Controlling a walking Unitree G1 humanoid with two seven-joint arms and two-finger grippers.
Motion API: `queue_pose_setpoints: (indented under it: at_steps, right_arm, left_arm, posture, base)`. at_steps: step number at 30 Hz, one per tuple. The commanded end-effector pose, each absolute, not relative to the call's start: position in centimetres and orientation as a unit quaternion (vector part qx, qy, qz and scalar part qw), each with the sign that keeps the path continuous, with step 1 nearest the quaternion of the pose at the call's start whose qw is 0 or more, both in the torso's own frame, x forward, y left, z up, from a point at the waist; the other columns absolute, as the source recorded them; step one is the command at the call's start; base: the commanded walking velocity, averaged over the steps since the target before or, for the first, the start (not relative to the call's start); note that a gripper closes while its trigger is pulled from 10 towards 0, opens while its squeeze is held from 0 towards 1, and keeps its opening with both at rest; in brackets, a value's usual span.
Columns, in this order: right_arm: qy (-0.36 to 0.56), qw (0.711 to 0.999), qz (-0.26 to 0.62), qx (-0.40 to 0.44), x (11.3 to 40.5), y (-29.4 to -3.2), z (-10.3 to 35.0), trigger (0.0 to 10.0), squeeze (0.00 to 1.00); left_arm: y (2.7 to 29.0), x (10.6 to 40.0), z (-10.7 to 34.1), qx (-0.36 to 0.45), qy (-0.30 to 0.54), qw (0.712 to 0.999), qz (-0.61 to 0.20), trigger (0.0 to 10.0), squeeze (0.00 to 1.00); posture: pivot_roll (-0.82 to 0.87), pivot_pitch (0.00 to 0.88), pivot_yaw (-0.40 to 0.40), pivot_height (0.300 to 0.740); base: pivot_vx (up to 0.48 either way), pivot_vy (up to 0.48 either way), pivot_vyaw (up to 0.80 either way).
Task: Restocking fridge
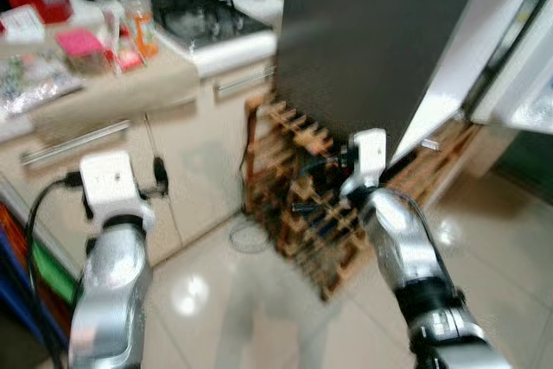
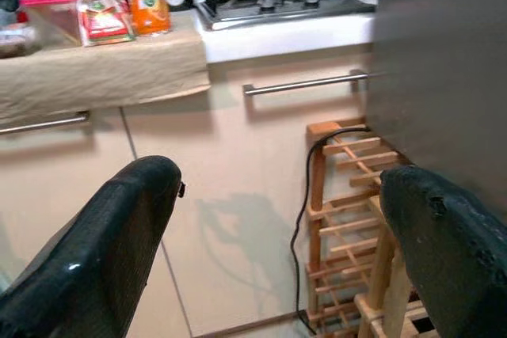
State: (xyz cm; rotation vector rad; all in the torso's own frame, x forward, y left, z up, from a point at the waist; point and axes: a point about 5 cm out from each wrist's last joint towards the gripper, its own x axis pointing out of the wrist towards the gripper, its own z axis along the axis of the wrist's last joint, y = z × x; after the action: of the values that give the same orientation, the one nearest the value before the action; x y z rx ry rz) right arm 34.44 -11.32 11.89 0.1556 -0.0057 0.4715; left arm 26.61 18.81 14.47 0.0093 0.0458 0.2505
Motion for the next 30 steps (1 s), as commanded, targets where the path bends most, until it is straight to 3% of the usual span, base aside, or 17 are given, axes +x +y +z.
queue_pose_setpoints:
  at_steps: [1, 7, 10, 21, 22, 23, 30]
  right_arm:
    - [-0.013, 0.966, 0.248, 0.073, 34.4, -10.9, 12.3, 10.0, 0.05]
    - [-0.029, 0.960, 0.275, 0.054, 34.3, -10.0, 13.1, 10.0, 0.06]
    - [-0.030, 0.964, 0.259, 0.058, 34.4, -10.3, 13.0, 10.0, 0.06]
    - [0.019, 0.971, 0.233, 0.047, 33.5, -11.0, 10.5, 10.0, 0.14]
    - [0.018, 0.975, 0.220, 0.038, 33.7, -11.1, 10.5, 10.0, 0.12]
    - [0.026, 0.979, 0.197, 0.030, 34.0, -11.4, 10.4, 10.0, 0.01]
    - [0.009, 0.987, 0.156, 0.040, 34.6, -13.1, 11.3, 10.0, 0.00]
  left_arm:
    - [18.5, 27.2, 14.0, 0.005, 0.034, 0.994, 0.106, 10.0, 0.00]
    - [17.6, 27.7, 14.4, -0.042, 0.025, 0.997, 0.059, 10.0, 0.00]
    - [17.6, 27.5, 14.5, -0.021, 0.021, 0.998, 0.054, 10.0, 0.00]
    - [19.2, 26.7, 14.1, 0.011, 0.019, 0.994, 0.106, 10.0, 0.00]
    - [19.4, 26.7, 14.2, 0.014, 0.018, 0.993, 0.114, 10.0, 0.00]
    - [19.7, 26.8, 14.2, 0.013, 0.017, 0.992, 0.124, 10.0, 0.00]
    - [21.1, 26.2, 13.9, 0.025, 0.029, 0.984, 0.176, 10.0, 0.00]
  posture:
    - [0.01, 0.000, -0.044, 0.740]
    - [-0.01, 0.000, -0.018, 0.740]
    - [-0.01, 0.000, -0.010, 0.740]
    - [-0.01, 0.000, -0.007, 0.740]
    - [-0.01, 0.000, -0.007, 0.740]
    - [-0.02, 0.000, -0.008, 0.740]
    - [-0.02, 0.000, -0.006, 0.740]
  base:
    - [0.000, 0.000, 0.52]
    - [0.000, 0.000, 0.53]
    - [0.250, 0.000, 0.53]
    - [0.328, 0.000, 0.52]
    - [0.401, 0.000, 0.52]
    - [0.416, 0.000, 0.00]
    - [0.399, -0.228, 0.00]
